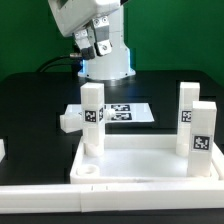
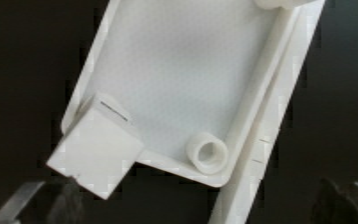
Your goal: Assemble desk
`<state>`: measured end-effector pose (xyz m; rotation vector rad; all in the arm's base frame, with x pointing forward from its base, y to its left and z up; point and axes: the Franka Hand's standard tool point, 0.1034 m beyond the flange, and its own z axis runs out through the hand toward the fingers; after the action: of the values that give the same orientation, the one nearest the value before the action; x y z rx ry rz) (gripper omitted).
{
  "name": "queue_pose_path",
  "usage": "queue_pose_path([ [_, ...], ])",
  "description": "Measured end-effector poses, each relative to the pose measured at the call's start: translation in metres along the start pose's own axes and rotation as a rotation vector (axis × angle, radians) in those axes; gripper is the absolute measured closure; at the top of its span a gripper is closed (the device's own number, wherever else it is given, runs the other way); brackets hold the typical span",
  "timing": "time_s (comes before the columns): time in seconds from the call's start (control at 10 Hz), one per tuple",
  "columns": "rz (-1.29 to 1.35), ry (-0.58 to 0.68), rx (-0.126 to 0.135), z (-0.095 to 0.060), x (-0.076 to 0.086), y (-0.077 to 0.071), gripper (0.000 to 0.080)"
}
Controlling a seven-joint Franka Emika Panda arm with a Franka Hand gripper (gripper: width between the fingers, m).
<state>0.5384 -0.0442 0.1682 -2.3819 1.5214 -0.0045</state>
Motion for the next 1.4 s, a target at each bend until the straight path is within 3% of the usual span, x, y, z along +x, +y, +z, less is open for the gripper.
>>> queue_pose_path([
  [0.1,-0.051,-0.076,-0.041,0.002,0.006,0.027,0.015],
  [0.2,-0.046,-0.093,-0.06,-0.008,0.024,0.048,0.015],
  [0.3,-0.044,-0.047,-0.048,-0.007,0.035,0.061,0.015],
  [0.4,-0.04,-0.022,-0.054,0.0,0.035,0.072,0.015],
  [0.5,-0.019,0.017,-0.033,0.004,0.037,0.072,0.015],
  [0.8,-0.061,0.01,-0.042,0.007,0.038,0.076,0.015],
  [1.0,-0.242,-0.005,-0.057,0.022,0.056,0.11,0.015],
  [1.2,-0.353,-0.087,-0.07,0.038,0.053,0.14,0.015],
  [1.3,-0.33,-0.146,-0.083,0.042,0.05,0.149,0.015],
  [1.4,-0.333,-0.242,-0.092,0.04,0.046,0.146,0.015],
])
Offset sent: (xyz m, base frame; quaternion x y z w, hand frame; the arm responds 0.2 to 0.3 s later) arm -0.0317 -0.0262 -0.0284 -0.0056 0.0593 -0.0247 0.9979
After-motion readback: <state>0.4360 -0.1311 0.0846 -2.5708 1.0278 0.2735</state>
